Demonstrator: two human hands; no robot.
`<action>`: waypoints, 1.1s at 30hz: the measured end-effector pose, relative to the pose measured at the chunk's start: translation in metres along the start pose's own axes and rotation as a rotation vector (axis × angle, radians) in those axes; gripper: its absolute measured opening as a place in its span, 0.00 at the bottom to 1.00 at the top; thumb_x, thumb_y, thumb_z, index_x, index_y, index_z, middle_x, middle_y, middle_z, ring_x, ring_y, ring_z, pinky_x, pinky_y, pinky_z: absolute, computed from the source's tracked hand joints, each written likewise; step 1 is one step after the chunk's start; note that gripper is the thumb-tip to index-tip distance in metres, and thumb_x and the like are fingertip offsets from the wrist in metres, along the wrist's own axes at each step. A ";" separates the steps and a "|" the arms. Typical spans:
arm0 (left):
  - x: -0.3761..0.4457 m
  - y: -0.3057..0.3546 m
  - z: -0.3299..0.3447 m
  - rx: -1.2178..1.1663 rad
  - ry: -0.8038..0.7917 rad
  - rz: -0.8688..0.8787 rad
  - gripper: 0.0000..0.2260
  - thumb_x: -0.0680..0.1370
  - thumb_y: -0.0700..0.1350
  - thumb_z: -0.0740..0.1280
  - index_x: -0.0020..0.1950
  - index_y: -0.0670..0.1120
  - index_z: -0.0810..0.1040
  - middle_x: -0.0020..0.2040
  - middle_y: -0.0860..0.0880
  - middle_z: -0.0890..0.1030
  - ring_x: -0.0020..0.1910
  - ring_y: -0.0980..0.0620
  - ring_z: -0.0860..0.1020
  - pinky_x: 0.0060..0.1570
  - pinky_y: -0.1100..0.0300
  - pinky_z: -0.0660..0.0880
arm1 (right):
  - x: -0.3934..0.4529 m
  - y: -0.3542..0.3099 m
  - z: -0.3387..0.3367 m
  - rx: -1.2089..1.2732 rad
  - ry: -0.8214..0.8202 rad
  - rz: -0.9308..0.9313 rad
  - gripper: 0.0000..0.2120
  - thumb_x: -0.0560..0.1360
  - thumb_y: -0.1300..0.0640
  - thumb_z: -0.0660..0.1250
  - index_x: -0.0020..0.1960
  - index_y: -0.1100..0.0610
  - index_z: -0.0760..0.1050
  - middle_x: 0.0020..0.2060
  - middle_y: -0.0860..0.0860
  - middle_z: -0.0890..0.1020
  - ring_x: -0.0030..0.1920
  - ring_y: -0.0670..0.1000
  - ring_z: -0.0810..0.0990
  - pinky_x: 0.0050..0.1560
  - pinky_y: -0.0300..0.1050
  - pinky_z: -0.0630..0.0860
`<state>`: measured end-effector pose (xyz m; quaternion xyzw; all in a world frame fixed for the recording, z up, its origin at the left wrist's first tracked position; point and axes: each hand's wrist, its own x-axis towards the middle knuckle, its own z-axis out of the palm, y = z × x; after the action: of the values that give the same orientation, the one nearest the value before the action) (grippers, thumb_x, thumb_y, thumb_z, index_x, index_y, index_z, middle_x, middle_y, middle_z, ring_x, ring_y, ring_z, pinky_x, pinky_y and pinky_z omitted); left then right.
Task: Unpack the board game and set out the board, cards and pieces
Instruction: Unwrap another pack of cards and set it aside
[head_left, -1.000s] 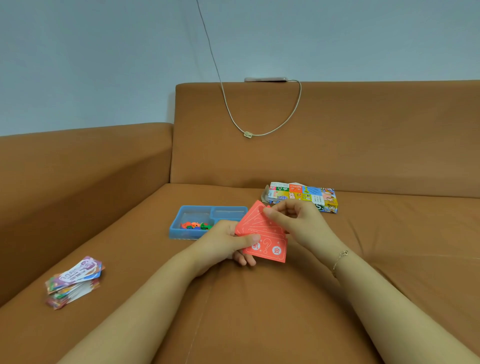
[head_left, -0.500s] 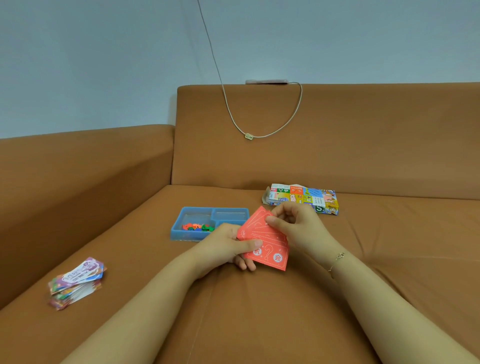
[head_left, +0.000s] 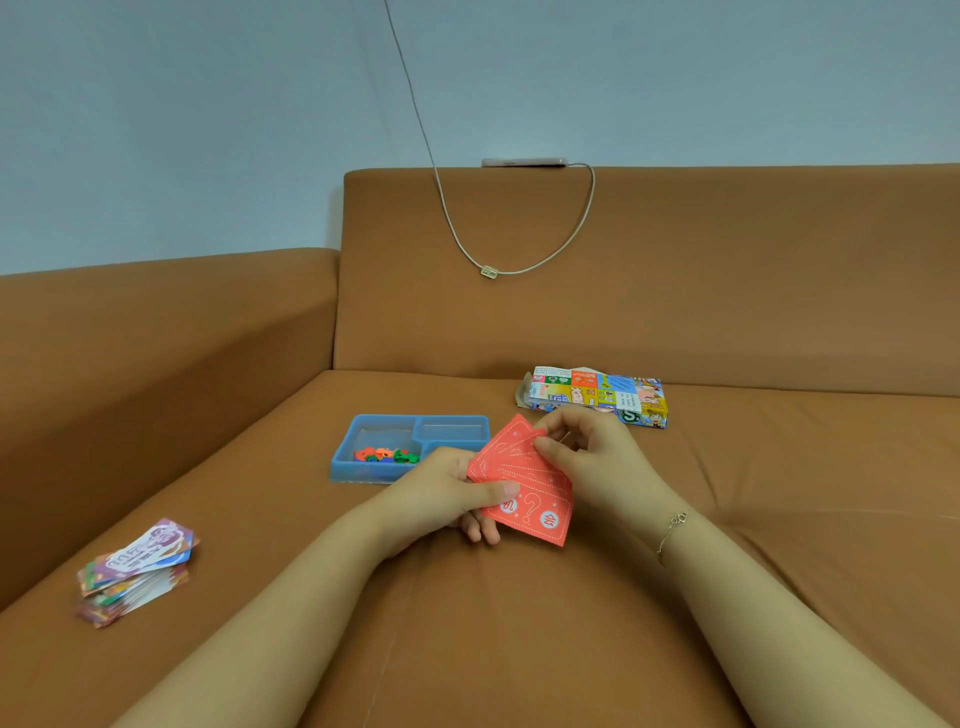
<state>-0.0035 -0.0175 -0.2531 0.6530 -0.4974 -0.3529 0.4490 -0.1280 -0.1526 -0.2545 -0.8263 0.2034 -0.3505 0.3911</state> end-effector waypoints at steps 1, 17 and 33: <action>0.000 0.000 0.000 -0.003 0.005 0.001 0.07 0.78 0.46 0.67 0.40 0.46 0.76 0.29 0.48 0.81 0.24 0.58 0.75 0.29 0.70 0.71 | -0.001 -0.002 0.001 0.022 0.008 -0.002 0.06 0.76 0.60 0.67 0.40 0.53 0.77 0.36 0.48 0.78 0.35 0.45 0.72 0.38 0.37 0.71; -0.003 0.004 0.002 -0.011 -0.012 0.011 0.06 0.78 0.42 0.67 0.40 0.44 0.76 0.27 0.49 0.80 0.23 0.58 0.76 0.26 0.71 0.70 | -0.001 -0.004 0.004 0.043 0.063 -0.017 0.08 0.74 0.55 0.71 0.37 0.55 0.76 0.30 0.45 0.77 0.30 0.38 0.71 0.34 0.31 0.68; -0.002 0.002 0.000 0.003 -0.008 -0.001 0.07 0.78 0.44 0.67 0.40 0.46 0.76 0.28 0.49 0.81 0.24 0.58 0.76 0.28 0.71 0.70 | 0.000 -0.006 0.000 0.044 0.033 0.004 0.08 0.73 0.60 0.71 0.36 0.55 0.76 0.33 0.52 0.79 0.34 0.46 0.74 0.37 0.39 0.71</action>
<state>-0.0051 -0.0161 -0.2511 0.6524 -0.4993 -0.3552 0.4460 -0.1280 -0.1489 -0.2501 -0.8114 0.2035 -0.3677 0.4063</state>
